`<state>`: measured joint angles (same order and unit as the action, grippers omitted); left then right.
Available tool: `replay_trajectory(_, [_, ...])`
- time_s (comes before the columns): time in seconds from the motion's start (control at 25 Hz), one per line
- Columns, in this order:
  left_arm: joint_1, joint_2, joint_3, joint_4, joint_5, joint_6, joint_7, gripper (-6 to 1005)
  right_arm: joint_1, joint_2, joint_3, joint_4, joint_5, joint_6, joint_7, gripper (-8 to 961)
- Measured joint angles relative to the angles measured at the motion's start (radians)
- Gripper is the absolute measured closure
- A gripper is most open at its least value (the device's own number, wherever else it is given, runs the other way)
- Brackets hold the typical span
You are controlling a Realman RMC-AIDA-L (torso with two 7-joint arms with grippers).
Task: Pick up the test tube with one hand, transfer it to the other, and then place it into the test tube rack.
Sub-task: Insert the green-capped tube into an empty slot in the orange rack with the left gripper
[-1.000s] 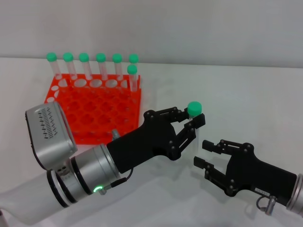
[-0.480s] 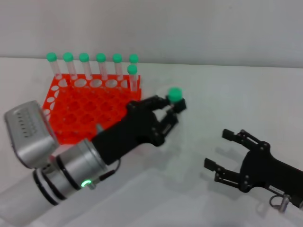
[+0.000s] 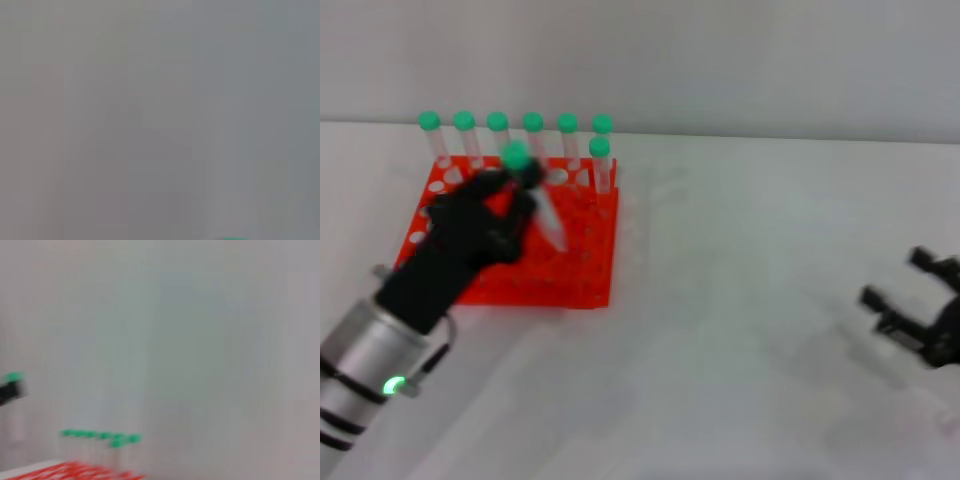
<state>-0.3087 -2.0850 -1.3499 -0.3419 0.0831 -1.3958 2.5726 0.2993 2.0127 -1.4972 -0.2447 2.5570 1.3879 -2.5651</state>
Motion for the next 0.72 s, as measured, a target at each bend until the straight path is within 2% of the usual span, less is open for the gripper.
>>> replay_trajectory(0.24, [0.001,0.000,-0.037,0.058,-0.123,-0.005,-0.001,786,-0.009,0.000,0.275,0.097,0.000,0.075,-0.004,97])
replay_trajectory(0.4, [-0.030,0.005,-0.038,0.064,-0.170,0.018,0.032,786,-0.009,0.001,0.391,0.114,0.000,0.093,-0.004,99])
replay_trajectory(0.72, [-0.162,0.005,-0.051,0.065,-0.193,0.199,0.084,786,0.002,0.002,0.400,0.115,-0.001,0.095,-0.005,100])
